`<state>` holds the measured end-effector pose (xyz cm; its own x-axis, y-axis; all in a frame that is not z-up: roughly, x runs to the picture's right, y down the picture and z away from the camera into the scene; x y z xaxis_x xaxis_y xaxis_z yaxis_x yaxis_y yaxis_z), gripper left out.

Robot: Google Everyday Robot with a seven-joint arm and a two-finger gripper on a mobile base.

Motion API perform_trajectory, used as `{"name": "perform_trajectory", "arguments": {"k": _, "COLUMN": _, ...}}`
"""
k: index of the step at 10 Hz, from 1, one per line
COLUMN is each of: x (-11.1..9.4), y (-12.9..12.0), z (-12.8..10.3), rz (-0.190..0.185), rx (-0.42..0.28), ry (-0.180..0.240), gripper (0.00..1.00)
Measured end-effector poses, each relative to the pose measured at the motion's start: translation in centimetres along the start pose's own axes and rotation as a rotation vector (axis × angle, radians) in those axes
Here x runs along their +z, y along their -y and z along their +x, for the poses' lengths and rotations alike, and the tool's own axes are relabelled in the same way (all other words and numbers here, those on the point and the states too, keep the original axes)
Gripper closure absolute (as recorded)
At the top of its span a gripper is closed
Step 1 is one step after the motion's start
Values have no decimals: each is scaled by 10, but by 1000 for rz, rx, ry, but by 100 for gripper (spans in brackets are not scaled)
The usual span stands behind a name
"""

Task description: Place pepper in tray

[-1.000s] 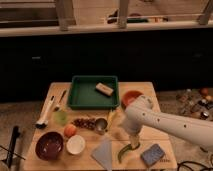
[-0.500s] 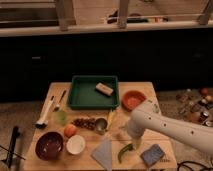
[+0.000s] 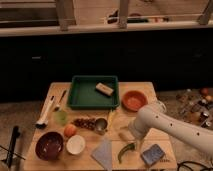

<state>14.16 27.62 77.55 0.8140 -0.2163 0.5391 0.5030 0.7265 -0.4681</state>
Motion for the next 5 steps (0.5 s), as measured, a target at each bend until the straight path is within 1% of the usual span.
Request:
{"name": "perform_trajectory", "arguments": {"k": 1, "x": 1, "y": 0, "z": 2, "rz": 5, "rx": 1, "ry": 18, "gripper": 32}}
{"name": "perform_trajectory", "arguments": {"k": 2, "x": 2, "y": 0, "z": 5, "rz": 7, "rx": 3, "ry": 42, "gripper": 45}}
{"name": "perform_trajectory", "arguments": {"k": 3, "x": 2, "y": 1, "z": 7, "rz": 8, "rx": 3, "ry": 53, "gripper": 52}}
{"name": "perform_trajectory", "arguments": {"k": 5, "x": 2, "y": 3, "z": 10, "rz": 8, "rx": 3, "ry": 70, "gripper": 72}}
